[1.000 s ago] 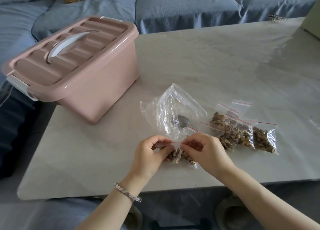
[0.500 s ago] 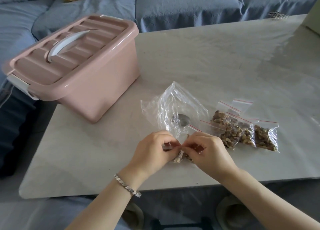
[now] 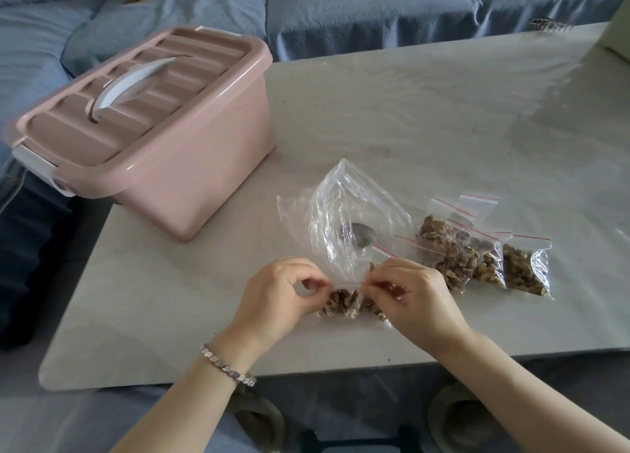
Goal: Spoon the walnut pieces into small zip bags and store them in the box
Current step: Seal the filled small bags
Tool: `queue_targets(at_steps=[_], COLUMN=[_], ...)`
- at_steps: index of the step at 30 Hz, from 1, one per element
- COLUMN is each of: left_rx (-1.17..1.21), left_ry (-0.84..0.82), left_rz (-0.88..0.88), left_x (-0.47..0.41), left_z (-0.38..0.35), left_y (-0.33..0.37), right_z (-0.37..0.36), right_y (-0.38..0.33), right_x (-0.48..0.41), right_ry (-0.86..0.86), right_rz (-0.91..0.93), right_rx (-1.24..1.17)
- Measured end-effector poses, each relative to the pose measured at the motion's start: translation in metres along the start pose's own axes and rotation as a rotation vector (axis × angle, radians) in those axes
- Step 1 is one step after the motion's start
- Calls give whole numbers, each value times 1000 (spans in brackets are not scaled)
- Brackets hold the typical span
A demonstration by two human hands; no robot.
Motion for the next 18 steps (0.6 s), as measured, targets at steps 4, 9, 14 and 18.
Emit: queue_targets(at_steps=[4, 9, 14, 18], left_rx=[22, 7, -29, -48], left_ry=[50, 119, 159, 149], left_rz=[40, 67, 52, 64], left_x=[4, 7, 9, 9], left_z=[9, 12, 14, 15], left_y=[-5, -7, -3, -1], right_z=[0, 0, 0, -1], right_y=[0, -1, -5, -9], right_x=[0, -1, -6, -14], right_ry=[9, 5, -100, -186], right_rz=[0, -15, -23, -27], right_rx=[2, 8, 84, 101])
Point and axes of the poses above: each hand's wrist, its own x-axis away from the middle knuckle, its own z-axis out of the back of the hand, y = z × x, the point moved 3 cm from there along -x, towards the middle knuckle, and after that the axes turned 14 degrees about x, right-handed, at the moved point
